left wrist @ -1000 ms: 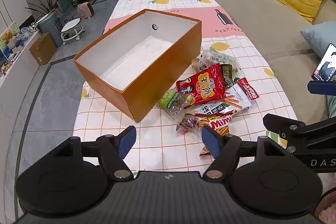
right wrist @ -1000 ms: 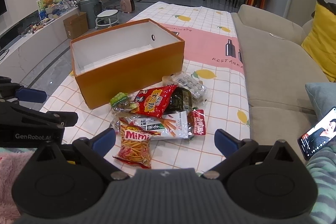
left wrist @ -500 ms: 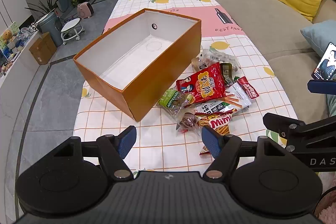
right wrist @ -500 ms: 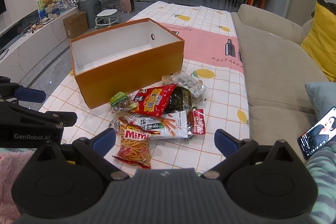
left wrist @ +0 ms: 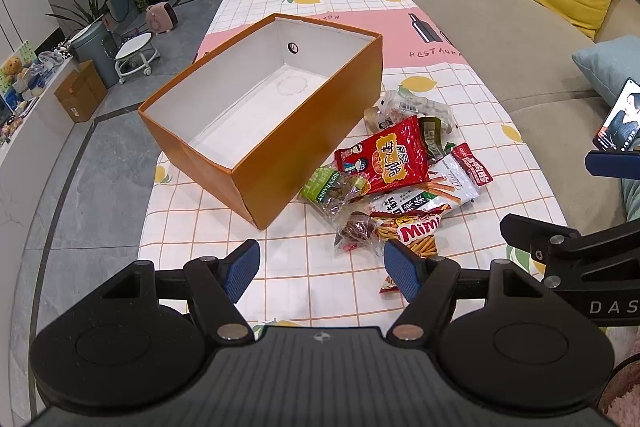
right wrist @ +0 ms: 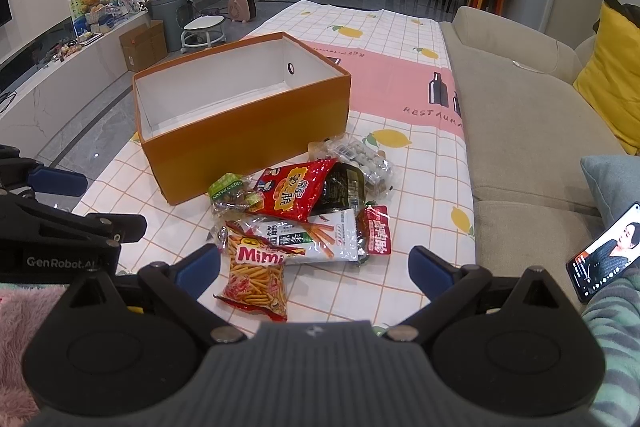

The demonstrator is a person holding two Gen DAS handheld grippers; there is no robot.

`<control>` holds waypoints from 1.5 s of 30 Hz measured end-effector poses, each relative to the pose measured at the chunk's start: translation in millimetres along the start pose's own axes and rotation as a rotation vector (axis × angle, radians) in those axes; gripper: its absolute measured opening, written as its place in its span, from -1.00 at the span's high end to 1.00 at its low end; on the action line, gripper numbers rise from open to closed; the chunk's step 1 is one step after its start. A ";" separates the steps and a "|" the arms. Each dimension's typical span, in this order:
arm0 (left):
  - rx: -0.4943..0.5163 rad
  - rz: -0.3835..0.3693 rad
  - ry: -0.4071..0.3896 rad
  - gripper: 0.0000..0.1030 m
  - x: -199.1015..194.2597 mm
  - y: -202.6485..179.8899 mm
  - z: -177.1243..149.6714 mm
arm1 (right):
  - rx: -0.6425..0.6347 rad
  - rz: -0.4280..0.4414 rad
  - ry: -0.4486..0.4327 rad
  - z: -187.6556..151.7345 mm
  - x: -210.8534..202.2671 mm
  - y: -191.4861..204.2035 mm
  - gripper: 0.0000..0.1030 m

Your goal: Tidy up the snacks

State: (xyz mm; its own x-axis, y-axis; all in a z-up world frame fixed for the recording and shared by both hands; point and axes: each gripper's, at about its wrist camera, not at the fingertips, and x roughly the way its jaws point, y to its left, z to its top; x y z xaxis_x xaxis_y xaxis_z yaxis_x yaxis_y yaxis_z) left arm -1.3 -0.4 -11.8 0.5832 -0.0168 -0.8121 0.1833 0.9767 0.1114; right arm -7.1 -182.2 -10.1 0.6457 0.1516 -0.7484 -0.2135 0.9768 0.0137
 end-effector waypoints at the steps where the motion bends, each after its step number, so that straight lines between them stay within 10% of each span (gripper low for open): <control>1: 0.000 0.000 0.000 -0.62 0.0 -0.1 -0.3 | 0.000 -0.001 0.000 0.0 -0.1 0.0 -0.89; 27: 0.000 -0.025 0.017 -0.61 3.0 -1.8 2.3 | 0.000 0.000 0.007 -5.6 0.0 0.6 -0.89; 45: -0.074 -0.334 0.194 -0.22 58.2 -1.8 16.2 | 0.139 0.105 0.155 -9.3 51.0 -37.1 -0.49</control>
State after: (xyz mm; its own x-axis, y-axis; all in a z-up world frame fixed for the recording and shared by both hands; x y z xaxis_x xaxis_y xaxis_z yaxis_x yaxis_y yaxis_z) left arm 45.1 -6.6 -50.0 0.3391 -0.3027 -0.8907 0.2760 0.9372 -0.2134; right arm 27.0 -212.1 -55.0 0.5024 0.2387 -0.8310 -0.1635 0.9700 0.1798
